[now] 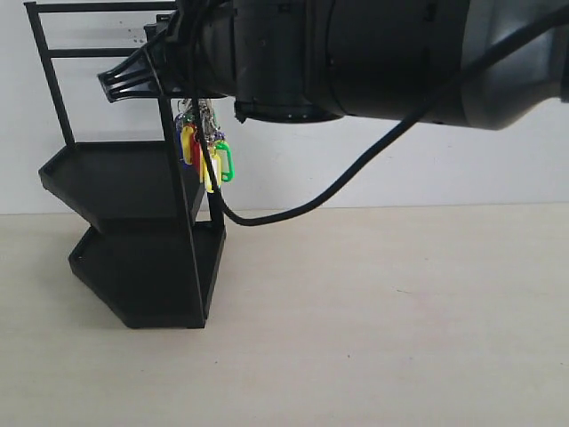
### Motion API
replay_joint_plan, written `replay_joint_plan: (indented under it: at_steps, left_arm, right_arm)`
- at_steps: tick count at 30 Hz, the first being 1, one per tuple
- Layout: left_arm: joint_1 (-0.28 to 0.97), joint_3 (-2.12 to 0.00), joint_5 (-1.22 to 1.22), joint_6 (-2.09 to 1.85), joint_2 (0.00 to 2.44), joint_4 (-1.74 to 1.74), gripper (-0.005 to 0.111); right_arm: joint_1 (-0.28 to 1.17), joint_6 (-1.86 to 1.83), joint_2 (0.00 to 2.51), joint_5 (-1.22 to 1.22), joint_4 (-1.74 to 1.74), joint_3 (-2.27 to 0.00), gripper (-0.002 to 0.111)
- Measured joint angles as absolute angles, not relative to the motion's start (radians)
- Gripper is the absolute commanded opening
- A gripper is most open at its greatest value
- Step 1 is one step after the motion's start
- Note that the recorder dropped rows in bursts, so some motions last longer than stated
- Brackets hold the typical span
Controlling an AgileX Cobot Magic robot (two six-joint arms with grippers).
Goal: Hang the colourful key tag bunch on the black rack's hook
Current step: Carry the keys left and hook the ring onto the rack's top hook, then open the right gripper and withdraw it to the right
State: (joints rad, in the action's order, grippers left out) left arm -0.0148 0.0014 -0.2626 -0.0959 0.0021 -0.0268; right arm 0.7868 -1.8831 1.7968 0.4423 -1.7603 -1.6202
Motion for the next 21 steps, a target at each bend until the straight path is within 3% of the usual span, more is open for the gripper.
replay_joint_plan:
  at_steps: [3, 8, 9, 15, 18, 21]
  left_arm:
    - [-0.015, 0.001, -0.263, -0.096, 0.002, -0.027, 0.004]
    - [-0.015, 0.001, -0.263, -0.096, 0.002, -0.027, 0.004]
    - [-0.015, 0.001, -0.263, -0.096, 0.002, -0.027, 0.004]
    - [-0.015, 0.001, -0.263, -0.096, 0.002, -0.027, 0.004]
    - [-0.015, 0.001, -0.263, -0.096, 0.002, -0.027, 0.004]
    - [-0.015, 0.001, -0.263, -0.096, 0.002, -0.027, 0.004]
  right_arm:
    - [0.787, -1.881, 1.797, 0.447, -1.76, -1.62, 0.009]
    - [0.787, -1.873, 1.797, 0.445, -1.757, -1.622, 0.039]
    - [0.787, -1.873, 1.797, 0.445, -1.757, -1.622, 0.04]
    - [0.799, -1.873, 1.773, 0.607, -1.754, -1.622, 0.038]
    - [0.854, -1.934, 1.71, 0.868, -1.748, -1.624, 0.001]
    - [0.909, -2.032, 1.694, 1.054, -1.744, -1.623, 0.0]
